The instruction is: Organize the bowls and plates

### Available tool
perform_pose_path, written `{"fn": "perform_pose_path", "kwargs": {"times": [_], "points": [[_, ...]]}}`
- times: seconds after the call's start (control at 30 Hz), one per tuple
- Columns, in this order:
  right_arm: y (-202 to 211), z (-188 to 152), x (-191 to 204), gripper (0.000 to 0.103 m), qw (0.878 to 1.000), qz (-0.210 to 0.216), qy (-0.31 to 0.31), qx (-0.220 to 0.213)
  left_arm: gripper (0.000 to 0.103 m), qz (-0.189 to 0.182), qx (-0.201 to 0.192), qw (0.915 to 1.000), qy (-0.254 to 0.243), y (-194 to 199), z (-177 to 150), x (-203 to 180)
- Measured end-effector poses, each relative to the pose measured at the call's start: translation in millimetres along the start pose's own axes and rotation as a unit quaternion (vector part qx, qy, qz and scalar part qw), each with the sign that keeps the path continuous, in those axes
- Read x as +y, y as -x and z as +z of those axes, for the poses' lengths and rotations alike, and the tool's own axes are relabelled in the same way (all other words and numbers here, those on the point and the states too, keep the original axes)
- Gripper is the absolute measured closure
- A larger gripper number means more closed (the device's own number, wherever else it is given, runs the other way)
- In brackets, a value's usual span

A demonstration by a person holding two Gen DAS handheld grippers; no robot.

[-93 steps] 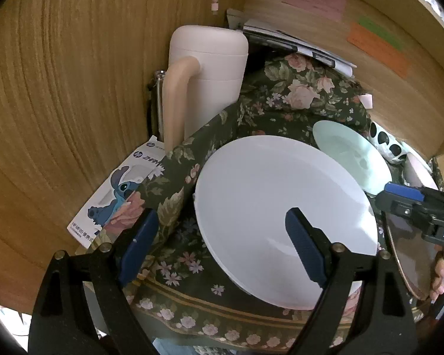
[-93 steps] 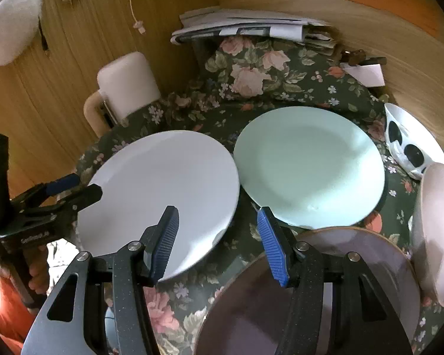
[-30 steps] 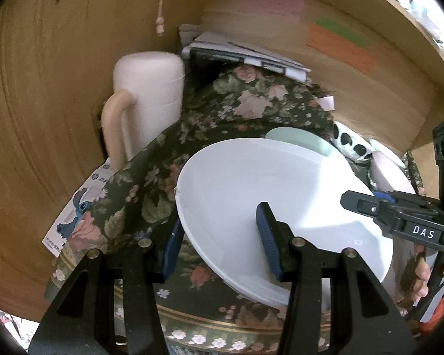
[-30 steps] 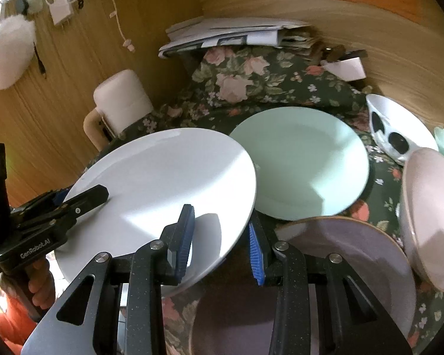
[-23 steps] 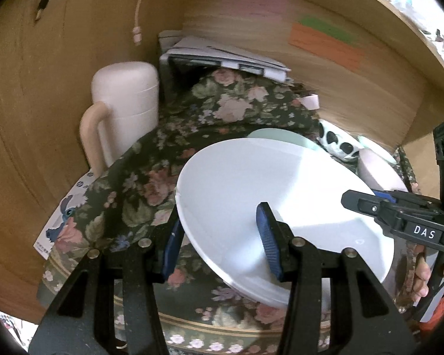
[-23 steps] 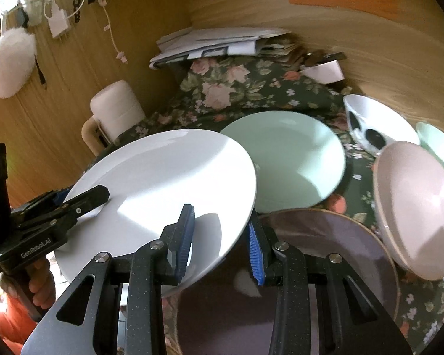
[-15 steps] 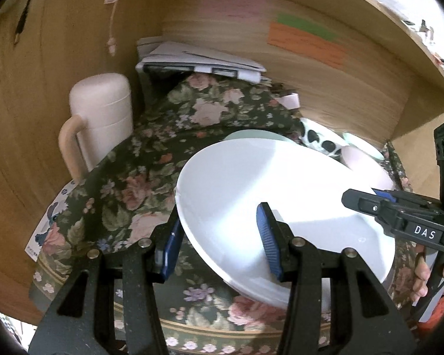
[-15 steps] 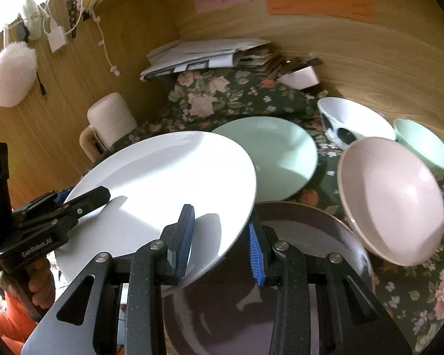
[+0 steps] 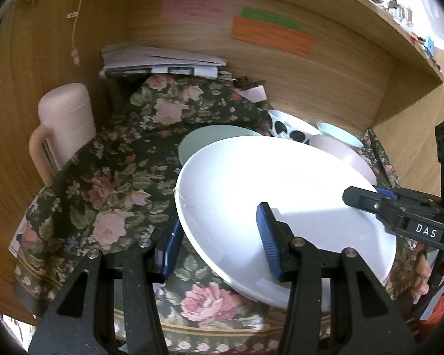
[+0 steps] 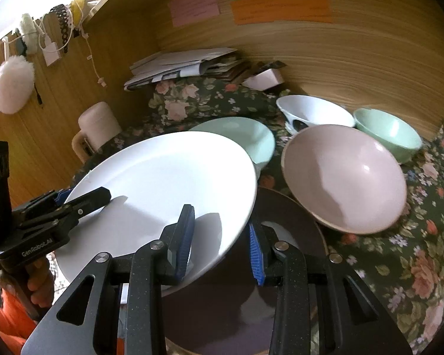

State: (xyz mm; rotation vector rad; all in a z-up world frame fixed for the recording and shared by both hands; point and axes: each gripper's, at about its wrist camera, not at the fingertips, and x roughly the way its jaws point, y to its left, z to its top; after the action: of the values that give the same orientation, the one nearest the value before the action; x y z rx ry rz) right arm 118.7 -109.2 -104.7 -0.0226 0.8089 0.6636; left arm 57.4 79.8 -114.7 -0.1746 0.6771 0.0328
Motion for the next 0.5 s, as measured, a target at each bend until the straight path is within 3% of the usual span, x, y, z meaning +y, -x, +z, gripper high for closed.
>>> {"fn": "perform_pose_path", "kwargs": {"times": [0.5], "points": [[17.3, -28.0, -23.2, 0.072, 1.000, -0.016, -0.024, 0.009, 0.054, -0.019, 0.021, 0.9994, -0.019, -9.1, -16.5, -30.5]]}}
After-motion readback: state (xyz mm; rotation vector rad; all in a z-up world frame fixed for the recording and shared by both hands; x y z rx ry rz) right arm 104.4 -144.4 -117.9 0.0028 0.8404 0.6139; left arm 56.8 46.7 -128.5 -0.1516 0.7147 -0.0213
